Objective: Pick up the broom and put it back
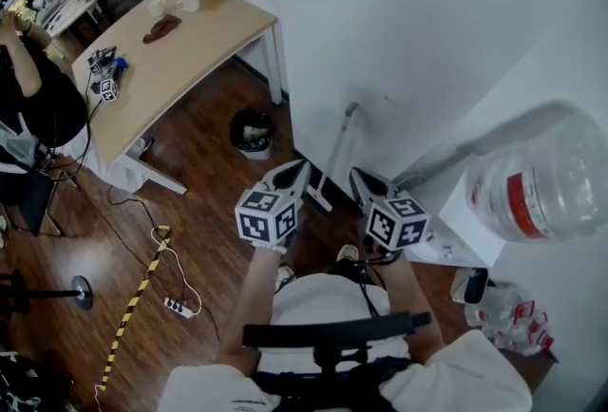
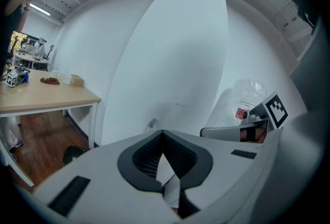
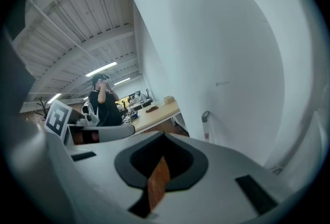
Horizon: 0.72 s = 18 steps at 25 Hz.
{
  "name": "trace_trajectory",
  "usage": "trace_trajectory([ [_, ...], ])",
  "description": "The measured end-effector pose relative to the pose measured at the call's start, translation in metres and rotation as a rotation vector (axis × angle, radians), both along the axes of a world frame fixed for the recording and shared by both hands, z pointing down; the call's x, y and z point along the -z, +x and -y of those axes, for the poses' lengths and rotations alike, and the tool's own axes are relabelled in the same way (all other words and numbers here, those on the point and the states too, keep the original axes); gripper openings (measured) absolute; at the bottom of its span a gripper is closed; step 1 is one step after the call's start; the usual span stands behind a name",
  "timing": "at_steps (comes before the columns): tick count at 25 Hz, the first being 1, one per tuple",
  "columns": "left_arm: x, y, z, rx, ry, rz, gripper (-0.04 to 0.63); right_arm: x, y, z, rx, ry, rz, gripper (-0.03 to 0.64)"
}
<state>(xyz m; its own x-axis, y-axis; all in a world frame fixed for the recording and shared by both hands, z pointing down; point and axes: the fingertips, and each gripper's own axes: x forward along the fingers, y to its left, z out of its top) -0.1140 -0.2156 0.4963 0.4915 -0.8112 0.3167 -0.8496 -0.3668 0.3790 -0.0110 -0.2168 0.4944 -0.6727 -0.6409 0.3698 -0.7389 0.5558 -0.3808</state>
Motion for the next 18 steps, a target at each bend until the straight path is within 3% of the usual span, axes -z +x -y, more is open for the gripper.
trace_trajectory([
  [14, -0.083, 0.063, 0.08, -0.143, -0.072, 0.123, 0.009, -0.038, 0.068, 0.02, -0.104, -0.08, -0.012, 0.016],
  [16, -0.098, 0.07, 0.098, -0.144, -0.084, 0.135, 0.072, -0.047, 0.077, 0.023, -0.107, -0.096, -0.017, 0.017],
  [18, -0.112, 0.074, 0.117, -0.144, -0.1, 0.152, 0.088, -0.055, 0.083, 0.026, -0.106, -0.112, -0.022, 0.017],
])
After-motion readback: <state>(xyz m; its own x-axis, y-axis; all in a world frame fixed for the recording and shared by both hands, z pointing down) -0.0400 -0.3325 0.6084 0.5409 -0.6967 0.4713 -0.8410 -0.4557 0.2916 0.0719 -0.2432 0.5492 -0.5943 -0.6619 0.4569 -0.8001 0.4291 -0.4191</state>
